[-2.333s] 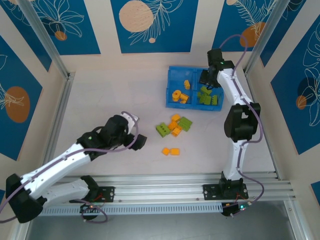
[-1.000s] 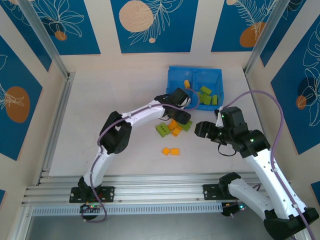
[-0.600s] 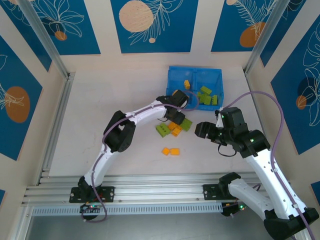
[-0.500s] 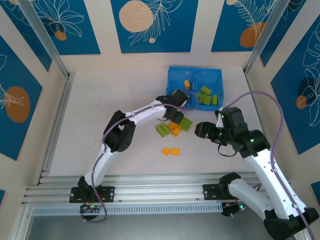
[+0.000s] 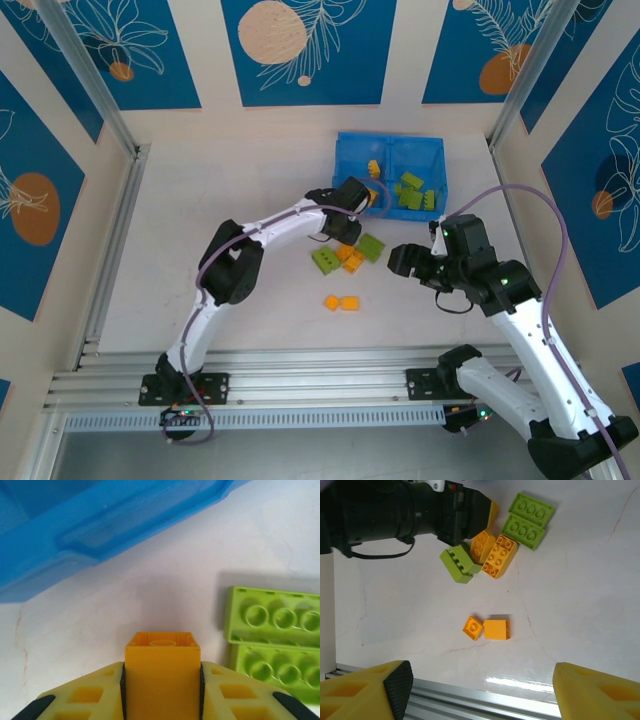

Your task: Sort the legos into containers by color

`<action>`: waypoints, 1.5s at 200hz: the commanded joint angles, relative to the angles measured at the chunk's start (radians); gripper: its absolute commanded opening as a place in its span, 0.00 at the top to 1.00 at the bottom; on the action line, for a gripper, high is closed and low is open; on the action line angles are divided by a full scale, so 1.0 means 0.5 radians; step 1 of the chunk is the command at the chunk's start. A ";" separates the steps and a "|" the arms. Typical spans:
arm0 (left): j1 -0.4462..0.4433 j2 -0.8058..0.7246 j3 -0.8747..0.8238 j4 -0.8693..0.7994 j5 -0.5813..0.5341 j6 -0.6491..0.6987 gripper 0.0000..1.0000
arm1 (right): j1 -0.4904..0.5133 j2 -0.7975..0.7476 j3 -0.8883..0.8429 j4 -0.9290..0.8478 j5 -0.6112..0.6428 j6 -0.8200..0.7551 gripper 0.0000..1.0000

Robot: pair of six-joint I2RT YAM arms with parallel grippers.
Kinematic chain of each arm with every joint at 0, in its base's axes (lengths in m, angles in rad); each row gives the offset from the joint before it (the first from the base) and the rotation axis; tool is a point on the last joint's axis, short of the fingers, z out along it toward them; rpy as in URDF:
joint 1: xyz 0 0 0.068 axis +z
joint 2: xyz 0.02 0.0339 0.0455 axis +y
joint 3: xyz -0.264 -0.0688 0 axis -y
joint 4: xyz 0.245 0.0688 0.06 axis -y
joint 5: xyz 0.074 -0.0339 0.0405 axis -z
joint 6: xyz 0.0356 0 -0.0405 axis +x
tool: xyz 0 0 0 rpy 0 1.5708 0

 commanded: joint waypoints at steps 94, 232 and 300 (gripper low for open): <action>0.174 0.228 1.140 0.108 -0.361 0.049 0.71 | 0.021 -0.044 0.095 0.022 -0.033 0.089 0.24; 0.209 0.473 1.520 0.455 -0.316 0.168 0.37 | 0.031 -0.149 0.080 -0.024 0.011 0.147 0.24; 0.072 -0.859 -0.049 0.994 -0.145 0.165 0.31 | 0.050 -0.017 0.025 0.005 0.009 0.088 0.24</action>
